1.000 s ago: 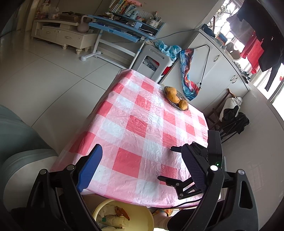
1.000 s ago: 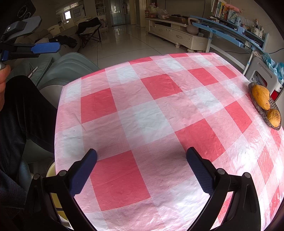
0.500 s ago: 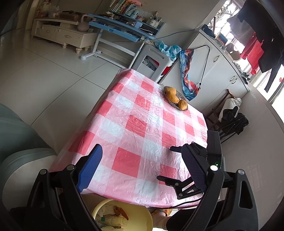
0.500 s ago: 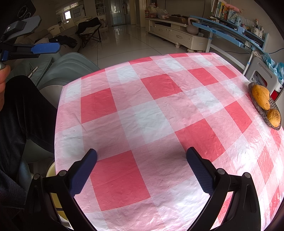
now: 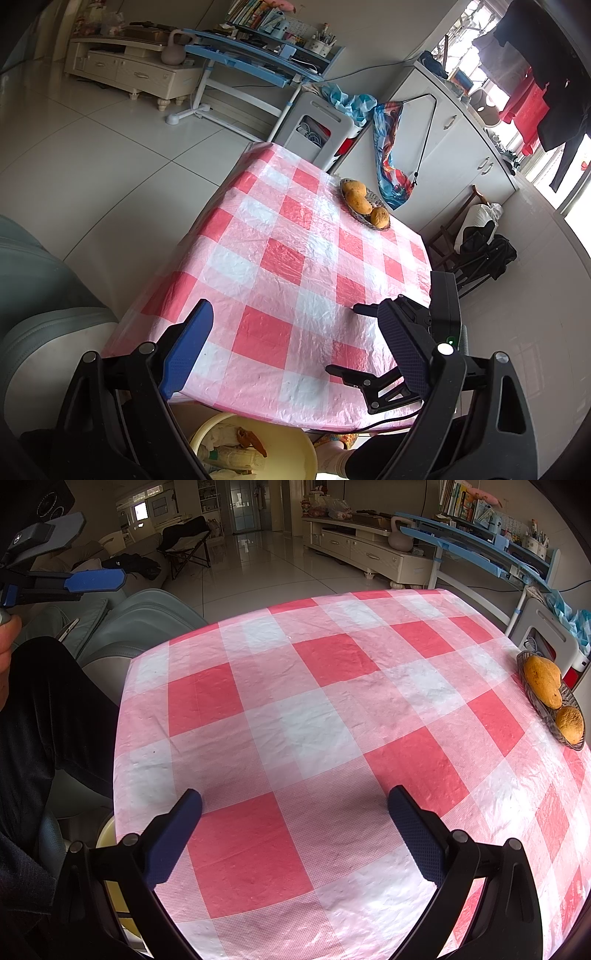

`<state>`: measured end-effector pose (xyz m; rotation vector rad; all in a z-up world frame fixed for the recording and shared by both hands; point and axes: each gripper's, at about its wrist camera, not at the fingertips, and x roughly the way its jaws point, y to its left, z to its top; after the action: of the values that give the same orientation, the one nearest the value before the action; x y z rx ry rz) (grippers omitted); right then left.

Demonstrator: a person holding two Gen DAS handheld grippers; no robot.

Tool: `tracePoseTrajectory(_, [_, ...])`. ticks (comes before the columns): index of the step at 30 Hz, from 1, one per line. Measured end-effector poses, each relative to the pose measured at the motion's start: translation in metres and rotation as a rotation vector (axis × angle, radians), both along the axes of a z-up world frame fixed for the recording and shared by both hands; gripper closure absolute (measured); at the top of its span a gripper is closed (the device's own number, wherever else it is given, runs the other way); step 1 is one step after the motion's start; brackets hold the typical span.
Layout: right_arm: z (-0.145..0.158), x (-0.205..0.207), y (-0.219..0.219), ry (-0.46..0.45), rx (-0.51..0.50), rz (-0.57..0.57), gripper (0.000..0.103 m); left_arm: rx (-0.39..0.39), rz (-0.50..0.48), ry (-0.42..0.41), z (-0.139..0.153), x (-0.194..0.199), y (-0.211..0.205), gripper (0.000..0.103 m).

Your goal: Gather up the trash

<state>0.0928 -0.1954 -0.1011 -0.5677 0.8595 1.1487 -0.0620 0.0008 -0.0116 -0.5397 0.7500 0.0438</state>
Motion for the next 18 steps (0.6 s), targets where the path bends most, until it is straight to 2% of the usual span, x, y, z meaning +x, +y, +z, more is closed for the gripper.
tracePoseTrajectory(18, [0.0000,0.0000,0.0000,0.000,0.000,0.000,0.007,-0.003,0.001,0.000,-0.0004,0.0000,0.0015,0.016])
